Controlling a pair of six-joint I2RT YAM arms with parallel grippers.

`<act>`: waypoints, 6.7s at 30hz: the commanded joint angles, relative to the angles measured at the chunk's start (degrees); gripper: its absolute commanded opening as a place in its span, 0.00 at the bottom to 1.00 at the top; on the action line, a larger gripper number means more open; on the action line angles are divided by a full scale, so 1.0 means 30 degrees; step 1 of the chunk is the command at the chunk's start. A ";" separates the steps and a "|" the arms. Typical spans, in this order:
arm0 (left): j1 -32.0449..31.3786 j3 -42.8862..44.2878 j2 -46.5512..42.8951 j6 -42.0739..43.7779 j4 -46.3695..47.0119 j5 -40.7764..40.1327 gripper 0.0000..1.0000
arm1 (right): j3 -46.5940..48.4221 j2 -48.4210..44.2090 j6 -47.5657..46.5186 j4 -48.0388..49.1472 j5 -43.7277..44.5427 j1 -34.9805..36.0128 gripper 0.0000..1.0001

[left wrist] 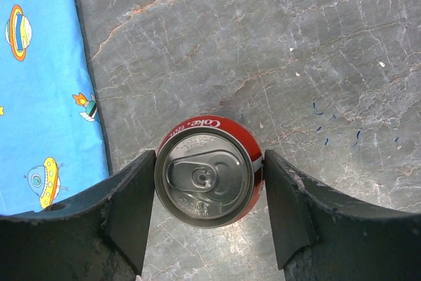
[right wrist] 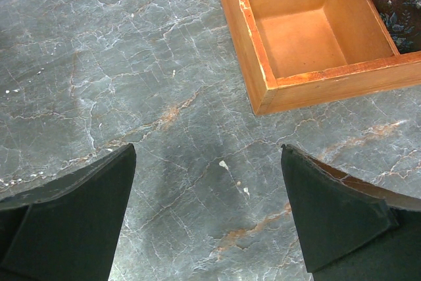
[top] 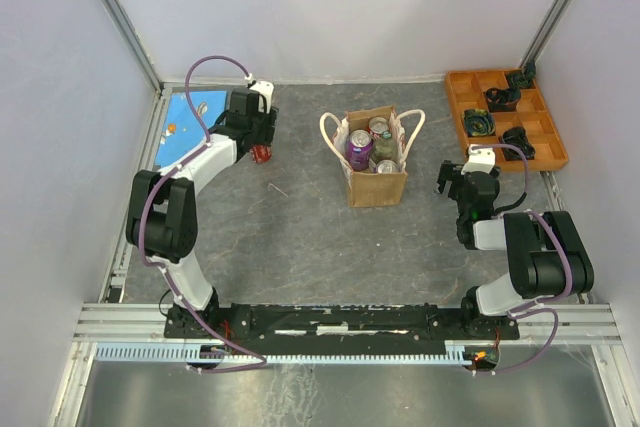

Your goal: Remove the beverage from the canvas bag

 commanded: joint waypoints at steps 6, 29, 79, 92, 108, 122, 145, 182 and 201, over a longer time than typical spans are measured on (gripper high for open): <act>0.0006 0.0476 -0.0199 0.0116 0.1175 -0.0519 0.55 | 0.0438 0.0006 -0.0202 0.0538 -0.0065 -0.0053 0.99; -0.2320 0.5789 -0.3445 0.1763 -0.1574 0.3418 0.90 | 0.0447 -0.0013 -0.0184 0.0509 -0.0080 -0.0050 0.99; -0.9416 0.1564 0.2312 0.2754 0.2752 1.2213 0.92 | 0.0450 0.0006 -0.0225 0.0528 -0.0125 -0.0051 0.99; -0.9722 0.3099 0.3236 0.2220 0.2568 1.2850 0.92 | 0.0468 -0.0010 -0.0212 0.0507 -0.0118 -0.0046 0.99; -1.0441 0.3283 0.3338 -0.0481 0.3257 1.1887 0.94 | 0.0460 0.0005 -0.0212 0.0509 -0.0105 -0.0063 0.99; -1.0441 0.3317 0.1283 -0.1347 0.2610 1.2358 0.92 | 0.0454 -0.0014 -0.0235 0.0533 -0.0126 -0.0047 0.99; -1.0440 0.4795 0.1896 -0.5909 0.2380 0.6468 0.78 | 0.0451 0.0001 -0.0235 0.0509 -0.0124 -0.0047 0.99; -1.3366 0.9002 0.5344 -0.9095 -0.2966 -0.1820 0.85 | 0.0456 -0.0014 -0.0237 0.0538 -0.0155 -0.0051 0.99; -1.3658 0.9770 0.6960 -0.9645 -0.5445 -0.2646 0.90 | 0.0443 0.0008 -0.0277 0.0541 -0.0153 -0.0045 0.99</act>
